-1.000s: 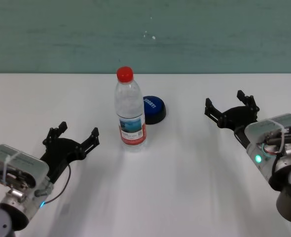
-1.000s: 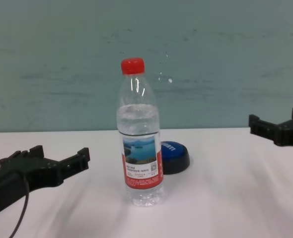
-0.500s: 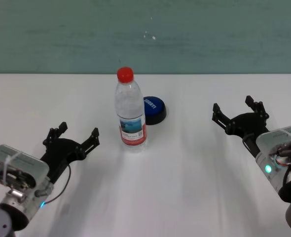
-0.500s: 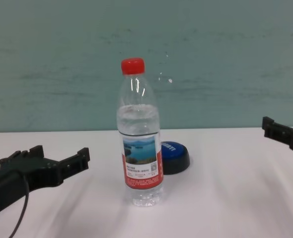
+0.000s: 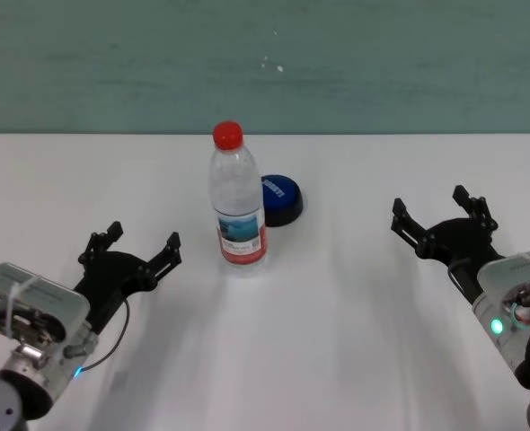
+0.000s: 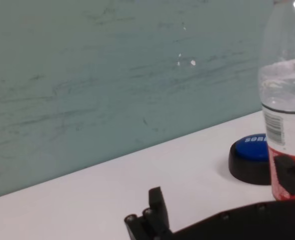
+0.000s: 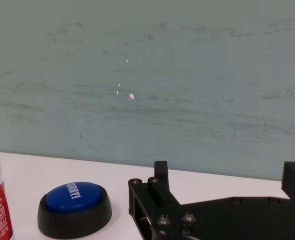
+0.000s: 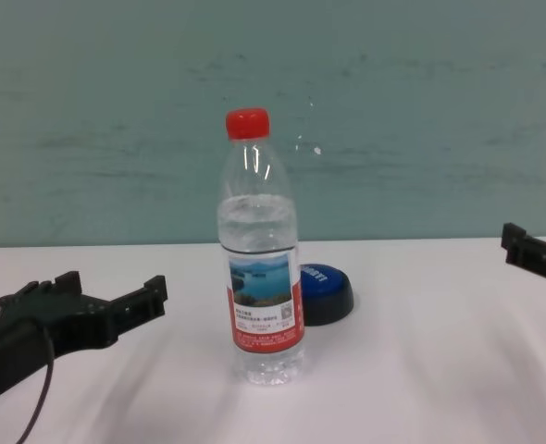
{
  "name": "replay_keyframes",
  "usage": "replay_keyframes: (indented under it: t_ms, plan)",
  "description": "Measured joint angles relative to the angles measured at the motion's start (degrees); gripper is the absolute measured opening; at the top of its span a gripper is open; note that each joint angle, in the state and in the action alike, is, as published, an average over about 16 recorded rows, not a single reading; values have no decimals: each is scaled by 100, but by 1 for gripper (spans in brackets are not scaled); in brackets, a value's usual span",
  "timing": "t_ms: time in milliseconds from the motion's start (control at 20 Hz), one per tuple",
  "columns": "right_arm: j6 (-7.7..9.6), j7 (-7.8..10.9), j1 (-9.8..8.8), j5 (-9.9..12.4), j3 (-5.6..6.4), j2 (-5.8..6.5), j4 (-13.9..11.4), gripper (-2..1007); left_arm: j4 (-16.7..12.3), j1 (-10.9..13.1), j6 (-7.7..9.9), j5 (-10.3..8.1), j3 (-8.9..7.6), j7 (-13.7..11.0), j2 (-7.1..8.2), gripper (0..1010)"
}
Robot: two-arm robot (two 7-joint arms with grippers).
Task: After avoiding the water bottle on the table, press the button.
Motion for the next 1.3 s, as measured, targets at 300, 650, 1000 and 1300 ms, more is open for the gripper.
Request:
replay_keyframes:
  t_ms: [300, 650, 1000, 1300]
  plan:
    - [-59, -28, -114, 9, -30, -37, -86, 1003, 0, 0, 0, 0, 0, 0, 0, 1004]
    - [-113, -62, -185, -5, -81, -93, -134, 1003, 0, 0, 0, 0, 0, 0, 0, 1004]
    - [-131, -66, -229, -7, -121, -130, -158, 1003, 0, 0, 0, 0, 0, 0, 0, 1004]
    - [-142, -64, -259, -3, -155, -152, -154, 1003, 0, 0, 0, 0, 0, 0, 0, 1004]
